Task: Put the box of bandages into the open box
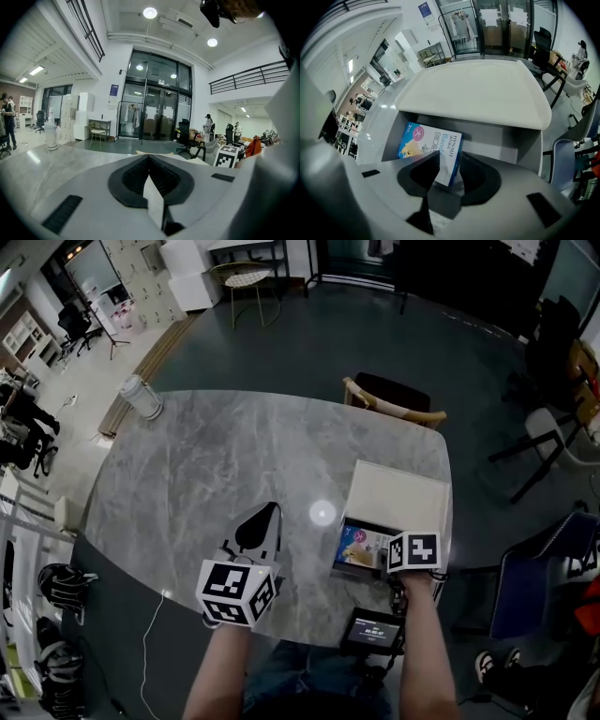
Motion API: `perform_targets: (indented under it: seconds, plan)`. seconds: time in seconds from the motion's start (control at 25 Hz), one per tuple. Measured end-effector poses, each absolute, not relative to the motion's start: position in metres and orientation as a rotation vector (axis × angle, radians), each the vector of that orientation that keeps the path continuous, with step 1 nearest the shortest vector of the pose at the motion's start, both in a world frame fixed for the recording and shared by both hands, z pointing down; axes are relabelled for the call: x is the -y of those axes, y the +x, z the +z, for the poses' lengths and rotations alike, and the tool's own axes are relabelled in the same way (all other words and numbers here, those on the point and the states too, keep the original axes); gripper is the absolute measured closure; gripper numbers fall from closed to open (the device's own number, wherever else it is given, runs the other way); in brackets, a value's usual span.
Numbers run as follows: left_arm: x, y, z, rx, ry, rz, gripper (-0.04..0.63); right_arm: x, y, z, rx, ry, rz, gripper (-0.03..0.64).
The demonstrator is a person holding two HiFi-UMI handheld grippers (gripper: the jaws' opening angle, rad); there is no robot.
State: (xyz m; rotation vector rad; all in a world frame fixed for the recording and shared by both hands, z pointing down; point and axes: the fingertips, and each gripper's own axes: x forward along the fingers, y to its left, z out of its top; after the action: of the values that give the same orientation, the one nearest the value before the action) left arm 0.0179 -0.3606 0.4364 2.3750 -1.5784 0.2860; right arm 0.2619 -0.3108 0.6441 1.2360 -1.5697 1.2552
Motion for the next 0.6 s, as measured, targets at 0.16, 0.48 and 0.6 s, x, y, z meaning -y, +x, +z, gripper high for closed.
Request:
perform_targets:
  seconds: [0.16, 0.48, 0.6]
  plan:
    - [0.365, 0.014, 0.419, 1.6, 2.412, 0.267, 0.583, 0.312, 0.266, 0.638, 1.602, 1.273, 1.314, 0.483]
    - [0.372, 0.016, 0.394, 1.604, 2.486, 0.206, 0.583, 0.324, 0.264, 0.579, 1.816, 1.305, 1.278, 0.586]
    - [0.375, 0.018, 0.384, 1.606, 2.509, 0.185, 0.583, 0.331, 0.256, 0.547, 1.944, 1.272, 1.196, 0.592]
